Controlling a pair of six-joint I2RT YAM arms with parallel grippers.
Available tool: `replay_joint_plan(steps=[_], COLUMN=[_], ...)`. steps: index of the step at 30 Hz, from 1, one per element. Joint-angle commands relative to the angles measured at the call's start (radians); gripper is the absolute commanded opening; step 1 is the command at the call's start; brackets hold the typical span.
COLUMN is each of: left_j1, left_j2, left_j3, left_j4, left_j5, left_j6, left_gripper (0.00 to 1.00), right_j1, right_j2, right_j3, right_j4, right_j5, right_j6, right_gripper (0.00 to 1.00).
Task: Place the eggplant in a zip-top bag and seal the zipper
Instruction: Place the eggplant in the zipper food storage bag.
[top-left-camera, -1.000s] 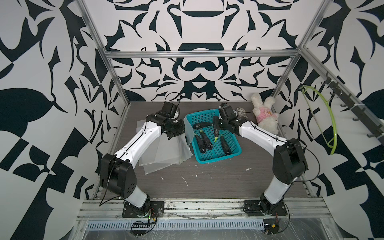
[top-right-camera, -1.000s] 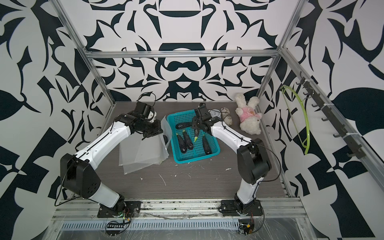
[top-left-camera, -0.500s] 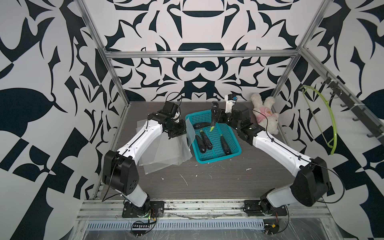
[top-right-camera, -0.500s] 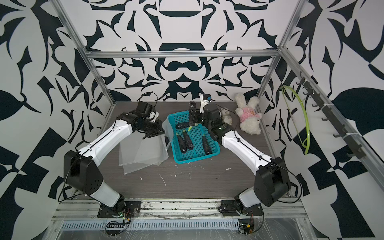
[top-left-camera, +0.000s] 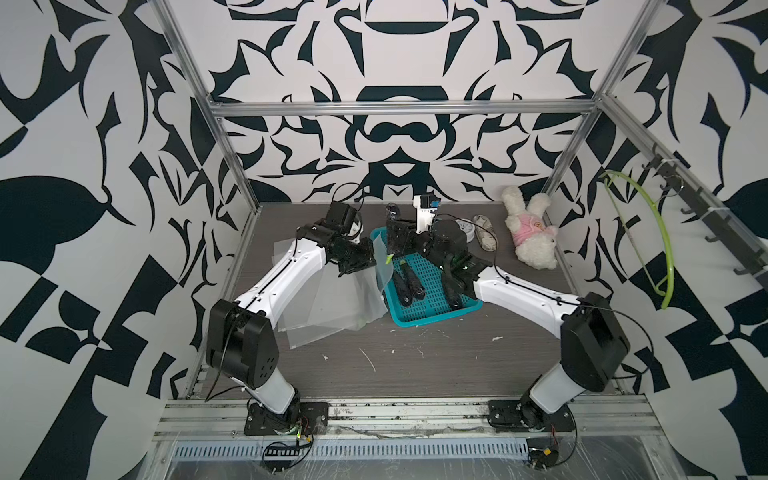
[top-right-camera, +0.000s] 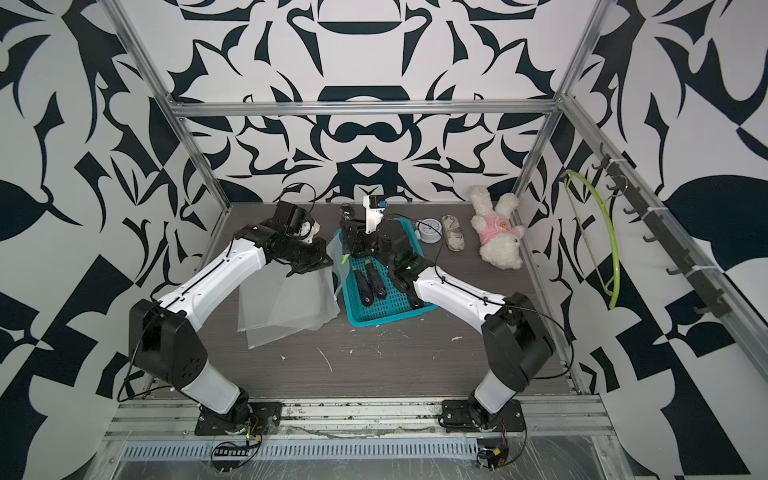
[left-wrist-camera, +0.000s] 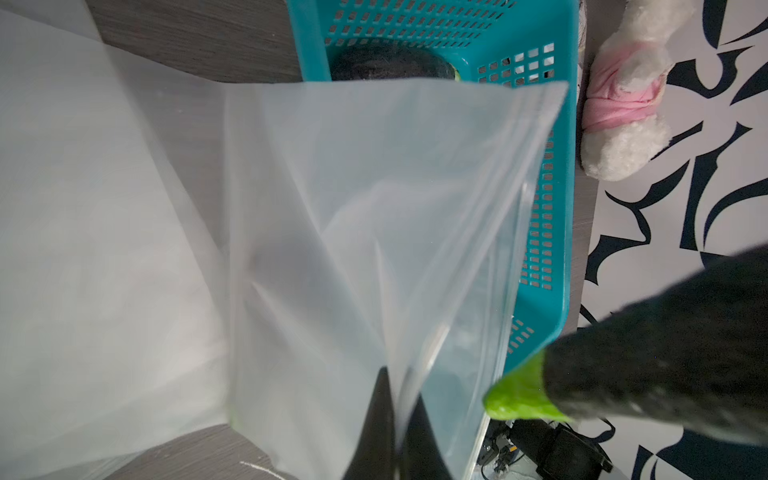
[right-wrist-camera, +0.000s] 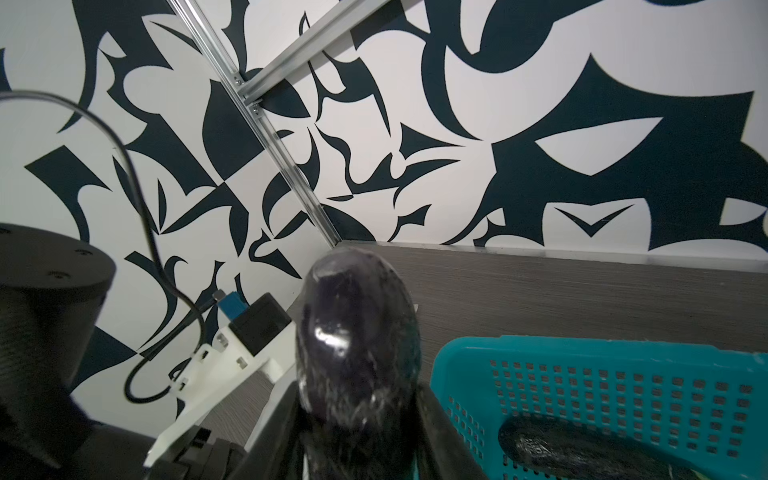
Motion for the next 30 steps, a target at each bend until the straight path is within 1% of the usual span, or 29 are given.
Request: replay_joint_plan(steps=[1, 4, 8, 18, 24, 30], left_j1=[0.004, 0.004, 0.014, 0.027, 0.03, 0.03], left_j2=[-0.022, -0.031, -0.04, -0.068, -0.073, -0.086], left_j3=[0.011, 0.01, 0.008, 0.004, 0.004, 0.005], left_j4=[0.017, 0.02, 0.021, 0.04, 0.041, 0.051], left_j5=[0.023, 0.014, -0.004, -0.027, -0.036, -0.063], left_j6=[-0.007, -0.008, -0.016, -0.024, -0.016, -0.004], left_gripper=[0.0, 0.0, 0.0, 0.0, 0.0, 0.0], right_j1=[0.03, 0.044, 0.052, 0.08, 0.11, 0.115], right_j2=[-0.007, 0.006, 0.02, -0.019, -0.02, 0.004], right_j3=[-0.004, -0.049, -0.071, -0.123, -0.106, -0.01], right_j4=[0.159, 0.214, 0.201, 0.088, -0.002, -0.172], right_j5=[0.006, 0.015, -0.006, 0.006, -0.009, -0.045], right_j6=[-0.042, -0.048, -0.039, -0.058, -0.104, -0.118], right_gripper=[0.39, 0.39, 0.38, 0.38, 0.4, 0.47])
